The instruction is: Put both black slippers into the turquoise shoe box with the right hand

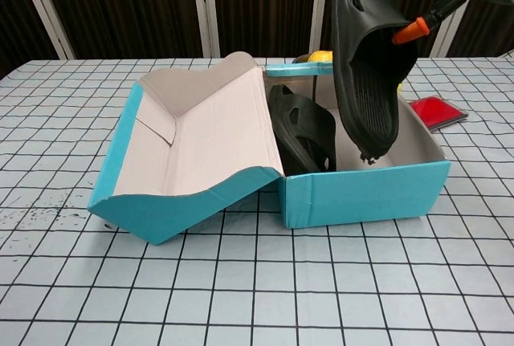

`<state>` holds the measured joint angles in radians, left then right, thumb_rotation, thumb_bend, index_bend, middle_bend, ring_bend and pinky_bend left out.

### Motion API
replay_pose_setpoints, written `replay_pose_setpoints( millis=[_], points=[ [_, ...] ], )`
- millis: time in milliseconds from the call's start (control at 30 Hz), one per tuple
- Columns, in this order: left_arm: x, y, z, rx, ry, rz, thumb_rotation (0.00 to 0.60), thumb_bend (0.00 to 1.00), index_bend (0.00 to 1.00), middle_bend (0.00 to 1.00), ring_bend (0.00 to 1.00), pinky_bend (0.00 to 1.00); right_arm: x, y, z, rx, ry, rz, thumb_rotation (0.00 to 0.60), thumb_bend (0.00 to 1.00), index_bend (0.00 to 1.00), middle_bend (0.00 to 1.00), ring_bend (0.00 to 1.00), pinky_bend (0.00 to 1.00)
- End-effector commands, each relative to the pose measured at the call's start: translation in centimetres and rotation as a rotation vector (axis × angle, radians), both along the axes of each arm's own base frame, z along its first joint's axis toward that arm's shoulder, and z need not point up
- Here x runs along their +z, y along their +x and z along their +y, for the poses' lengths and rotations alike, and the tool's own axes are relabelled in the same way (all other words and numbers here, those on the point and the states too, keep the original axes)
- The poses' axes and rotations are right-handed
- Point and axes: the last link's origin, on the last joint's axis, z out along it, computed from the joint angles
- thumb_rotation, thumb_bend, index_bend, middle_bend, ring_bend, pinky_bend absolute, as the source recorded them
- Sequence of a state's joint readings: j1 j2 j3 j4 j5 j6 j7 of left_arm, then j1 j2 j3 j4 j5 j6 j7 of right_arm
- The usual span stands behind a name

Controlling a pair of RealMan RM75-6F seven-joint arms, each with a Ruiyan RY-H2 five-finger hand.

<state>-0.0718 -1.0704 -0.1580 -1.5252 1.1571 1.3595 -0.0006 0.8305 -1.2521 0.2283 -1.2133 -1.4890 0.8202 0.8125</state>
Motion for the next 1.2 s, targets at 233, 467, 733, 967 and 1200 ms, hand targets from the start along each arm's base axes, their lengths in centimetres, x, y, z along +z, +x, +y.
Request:
replay_pose_setpoints(
  millis=[233, 467, 733, 967, 1200],
  points=[
    [-0.4, 0.2, 0.2, -0.005, -0.013, 0.004, 0.600, 0.38, 0.05, 0.00, 0.00, 0.07, -1.5, -1.0, 0.2, 0.034, -0.007, 0.025, 0.600, 0.17, 0.52, 0.46, 0.14, 0.00],
    [-0.5, 0.3, 0.3, -0.007, -0.015, 0.005, 0.600, 0.38, 0.05, 0.00, 0.00, 0.07, -2.6, -1.8, 0.0, 0.024, -0.002, 0.032, 0.600, 0.17, 0.52, 0.46, 0.14, 0.00],
    [-0.7, 0.3, 0.5, -0.008, -0.022, 0.005, 0.600, 0.38, 0.05, 0.00, 0.00, 0.07, -3.6, -2.6, -0.1, 0.006, 0.012, 0.097, 0.600, 0.17, 0.53, 0.46, 0.14, 0.00],
    [-0.9, 0.3, 0.7, -0.009, -0.030, 0.005, 0.600, 0.38, 0.05, 0.00, 0.00, 0.07, -4.3, -2.4, 0.1, 0.003, 0.024, 0.142, 0.600, 0.17, 0.53, 0.46, 0.14, 0.00],
    [-0.8, 0.3, 0.7, -0.012, -0.029, -0.001, 0.600, 0.38, 0.05, 0.00, 0.00, 0.07, -5.1, -1.6, 0.2, 0.007, 0.043, 0.166, 0.600, 0.17, 0.53, 0.46, 0.14, 0.00]
  ],
)
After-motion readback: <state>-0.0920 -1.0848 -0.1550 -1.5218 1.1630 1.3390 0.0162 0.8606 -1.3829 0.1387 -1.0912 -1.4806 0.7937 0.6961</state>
